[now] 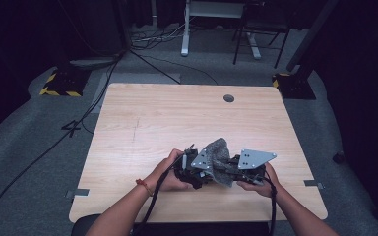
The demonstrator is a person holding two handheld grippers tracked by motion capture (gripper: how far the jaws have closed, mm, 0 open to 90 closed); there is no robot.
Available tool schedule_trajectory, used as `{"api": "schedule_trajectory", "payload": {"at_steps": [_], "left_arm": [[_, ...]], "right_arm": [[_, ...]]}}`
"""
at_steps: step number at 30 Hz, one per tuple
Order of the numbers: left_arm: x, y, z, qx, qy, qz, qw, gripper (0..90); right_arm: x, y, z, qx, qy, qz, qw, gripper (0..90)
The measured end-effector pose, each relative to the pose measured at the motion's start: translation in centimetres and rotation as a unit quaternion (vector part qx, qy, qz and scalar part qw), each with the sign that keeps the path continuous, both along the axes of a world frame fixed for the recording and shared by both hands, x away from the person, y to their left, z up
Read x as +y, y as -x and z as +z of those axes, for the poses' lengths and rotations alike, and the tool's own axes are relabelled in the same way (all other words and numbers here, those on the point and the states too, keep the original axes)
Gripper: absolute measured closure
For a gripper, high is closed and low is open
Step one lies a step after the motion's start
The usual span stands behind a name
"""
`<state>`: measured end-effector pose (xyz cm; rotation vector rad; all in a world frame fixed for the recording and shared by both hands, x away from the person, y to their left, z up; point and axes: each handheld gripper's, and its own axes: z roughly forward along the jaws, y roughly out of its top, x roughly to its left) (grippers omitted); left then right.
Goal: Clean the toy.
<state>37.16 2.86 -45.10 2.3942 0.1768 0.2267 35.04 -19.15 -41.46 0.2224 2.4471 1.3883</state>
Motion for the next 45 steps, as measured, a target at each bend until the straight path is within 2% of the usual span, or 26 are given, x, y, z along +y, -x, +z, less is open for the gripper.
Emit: {"api": "schedule_trajectory", "payload": {"at_steps": [2, 5, 9, 11, 13, 15, 17, 18, 19, 22, 23, 24, 27, 30, 32, 33, 36, 39, 41, 43, 45], "left_arm": [[-0.1, 0.0, -0.1, -0.001, -0.002, 0.000, 1.0000, 33.3], [0.0, 0.0, 0.0, -0.004, -0.005, 0.001, 1.0000, 33.3], [0.4, 0.0, 0.3, -0.005, 0.004, 0.000, 1.0000, 33.4], [0.7, 0.0, 0.7, -0.005, 0.018, 0.002, 0.9998, 33.4], [1.1, 0.1, 1.1, -0.015, 0.029, 0.006, 0.9994, 33.4], [1.5, 0.0, 1.5, -0.015, 0.044, 0.009, 0.9989, 33.4], [1.8, 0.0, 1.7, -0.020, 0.051, 0.012, 0.9984, 33.4], [1.9, 0.0, 1.8, -0.023, 0.055, 0.016, 0.9981, 33.4], [2.0, -0.1, 1.8, -0.023, 0.057, 0.017, 0.9980, 33.4], [2.0, -0.2, 1.7, -0.019, 0.062, 0.014, 0.9978, 33.4], [1.9, -0.2, 1.7, -0.022, 0.057, 0.015, 0.9980, 33.4], [1.8, -0.1, 1.6, -0.027, 0.051, 0.016, 0.9982, 33.4], [1.7, -0.3, 1.5, -0.022, 0.052, 0.017, 0.9983, 33.4], [1.6, -0.2, 1.4, -0.023, 0.041, 0.018, 0.9987, 33.4], [1.7, -0.2, 1.4, -0.027, 0.036, 0.019, 0.9988, 33.4], [1.8, -0.3, 1.4, -0.031, 0.036, 0.025, 0.9985, 33.4], [2.1, -0.8, 1.4, -0.018, 0.044, 0.038, 0.9982, 33.4], [1.7, -0.8, 1.0, -0.025, 0.011, 0.042, 0.9988, 33.4], [1.3, -0.8, 0.4, -0.021, -0.003, 0.038, 0.9990, 33.5], [0.7, -0.7, 0.0, -0.014, -0.005, 0.026, 0.9996, 33.4], [0.0, -0.4, -0.1, -0.012, -0.002, 0.012, 0.9999, 33.5]], "right_arm": [[0.2, -0.1, 0.0, -0.005, 0.005, -0.006, 1.0000, 78.3], [0.2, -0.4, -0.2, 0.001, 0.005, -0.015, 0.9999, 78.3], [-0.2, -0.8, -0.6, 0.007, 0.016, -0.026, 0.9995, 78.4], [-0.7, -1.2, -0.9, 0.011, 0.025, -0.039, 0.9989, 78.4], [-1.4, -1.6, -1.3, 0.029, 0.022, -0.047, 0.9983, 78.5], [-2.0, -2.1, -1.7, 0.043, 0.026, -0.056, 0.9972, 78.5], [-2.3, -2.6, -2.1, 0.063, 0.028, -0.053, 0.9962, 78.4], [-2.3, -2.7, -2.3, 0.071, 0.042, -0.048, 0.9954, 78.4], [-2.2, -2.8, -2.4, 0.067, 0.055, -0.047, 0.9951, 78.4], [-2.1, -2.9, -2.5, 0.081, 0.043, -0.029, 0.9954, 78.4], [-2.1, -2.9, -2.5, 0.084, 0.037, -0.023, 0.9956, 78.5], [-2.1, -2.8, -2.4, 0.080, 0.031, -0.020, 0.9961, 78.5], [-2.2, -2.1, -1.5, 0.056, 0.014, -0.014, 0.9982, 78.6], [-1.8, -1.3, -1.0, 0.034, 0.027, -0.007, 0.9990, 78.7], [-1.8, -1.1, -0.9, 0.031, 0.031, -0.003, 0.9990, 78.7], [-1.9, -1.1, -0.9, 0.037, 0.032, 0.001, 0.9988, 78.8], [-2.0, -0.9, -0.9, 0.043, 0.030, 0.010, 0.9986, 78.8], [-1.9, -0.6, -0.5, 0.033, 0.021, 0.014, 0.9991, 78.8], [-1.7, -0.2, 0.0, 0.031, 0.006, 0.025, 0.9992, 78.8], [-1.2, 0.3, 0.4, 0.019, 0.000, 0.030, 0.9994, 78.7], [-0.7, 0.5, 0.5, 0.004, 0.000, 0.017, 0.9998, 78.7]]}}
